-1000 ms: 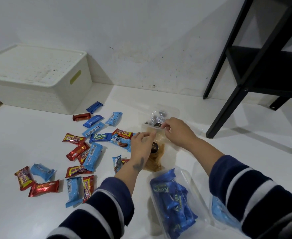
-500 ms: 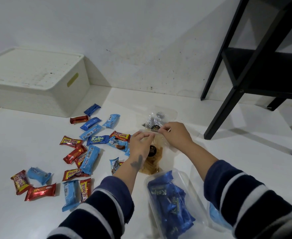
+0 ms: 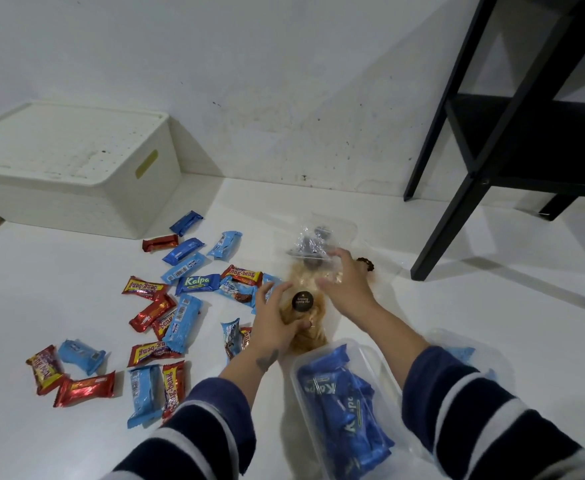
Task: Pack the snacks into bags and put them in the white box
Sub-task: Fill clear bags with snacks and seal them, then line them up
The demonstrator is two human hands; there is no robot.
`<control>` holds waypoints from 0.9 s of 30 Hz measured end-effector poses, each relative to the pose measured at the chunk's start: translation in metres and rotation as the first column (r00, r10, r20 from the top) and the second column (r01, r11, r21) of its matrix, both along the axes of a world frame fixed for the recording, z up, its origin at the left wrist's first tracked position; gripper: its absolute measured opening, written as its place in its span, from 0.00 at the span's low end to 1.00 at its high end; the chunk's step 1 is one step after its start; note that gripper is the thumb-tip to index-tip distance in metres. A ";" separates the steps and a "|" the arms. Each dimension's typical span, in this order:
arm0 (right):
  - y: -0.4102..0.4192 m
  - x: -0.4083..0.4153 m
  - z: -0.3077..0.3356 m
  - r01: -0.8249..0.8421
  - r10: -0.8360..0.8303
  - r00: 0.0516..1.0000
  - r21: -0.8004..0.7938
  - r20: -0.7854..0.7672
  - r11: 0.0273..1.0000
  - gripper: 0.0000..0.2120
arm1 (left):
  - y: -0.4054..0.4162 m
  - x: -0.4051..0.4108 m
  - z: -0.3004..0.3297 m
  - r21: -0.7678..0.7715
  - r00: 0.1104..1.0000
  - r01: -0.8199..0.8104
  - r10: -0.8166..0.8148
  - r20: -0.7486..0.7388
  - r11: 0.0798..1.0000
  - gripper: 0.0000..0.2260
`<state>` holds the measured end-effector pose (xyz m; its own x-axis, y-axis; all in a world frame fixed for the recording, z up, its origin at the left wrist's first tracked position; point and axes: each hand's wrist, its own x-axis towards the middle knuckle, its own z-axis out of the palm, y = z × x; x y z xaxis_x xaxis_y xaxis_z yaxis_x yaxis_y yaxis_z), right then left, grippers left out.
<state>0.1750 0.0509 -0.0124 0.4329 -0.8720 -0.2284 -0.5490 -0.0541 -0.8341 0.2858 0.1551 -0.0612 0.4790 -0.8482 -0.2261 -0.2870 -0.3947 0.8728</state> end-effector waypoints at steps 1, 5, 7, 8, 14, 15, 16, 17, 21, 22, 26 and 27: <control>0.006 -0.002 -0.004 -0.026 0.027 0.999 0.025 -0.026 0.999 0.23 | 0.001 0.001 -0.001 0.006 1.000 -0.012 0.012 -0.001 1.000 0.32; 0.019 0.001 -0.015 -0.069 0.082 0.993 0.144 -0.088 0.987 0.26 | -0.001 0.003 -0.001 -0.053 0.999 -0.022 0.023 0.023 0.998 0.33; 0.019 0.006 -0.013 -0.050 0.056 0.995 0.072 -0.081 0.996 0.26 | 0.000 0.006 0.002 -0.116 0.999 -0.022 0.026 0.036 0.993 0.34; 0.018 0.010 -0.009 -0.053 0.055 0.995 0.027 -0.085 0.998 0.27 | 0.000 0.010 0.005 -0.150 0.999 -0.024 0.029 0.035 0.988 0.33; -0.008 0.049 0.033 -0.065 0.063 0.998 -0.088 -0.025 0.994 0.28 | 0.003 0.069 0.028 -0.235 0.990 -0.040 0.070 0.121 0.971 0.22; -0.014 0.057 0.038 -0.061 0.060 0.998 -0.103 -0.010 0.993 0.28 | 0.005 0.087 0.027 -0.201 0.974 -0.006 0.051 0.223 0.980 0.20; -0.020 0.067 0.042 -0.054 0.054 0.999 -0.123 -0.007 0.991 0.28 | 0.006 0.109 0.023 -0.141 0.940 0.033 0.017 0.341 0.989 0.19; -0.026 0.077 0.046 -0.050 0.048 0.999 -0.148 -0.015 0.988 0.28 | 0.008 0.131 0.017 -0.056 0.893 0.062 -0.030 0.450 0.997 0.18; -0.053 0.130 0.043 -0.023 0.015 0.999 -0.200 -0.042 0.979 0.27 | 0.001 0.209 0.001 0.350 0.754 0.052 -0.266 0.601 0.935 0.22; -0.061 0.145 0.040 -0.012 0.005 0.999 -0.200 -0.032 0.980 0.27 | -0.004 0.225 -0.001 0.399 0.737 0.053 -0.306 0.603 0.915 0.23; -0.089 0.205 0.024 0.048 -0.045 0.999 -0.190 0.021 0.981 0.28 | -0.035 0.275 -0.009 0.462 0.646 0.089 -0.404 0.648 0.883 0.27; -0.096 0.218 0.021 0.070 -0.064 0.997 -0.187 0.036 0.980 0.28 | -0.042 0.284 -0.011 0.469 0.633 0.102 -0.421 0.650 0.878 0.28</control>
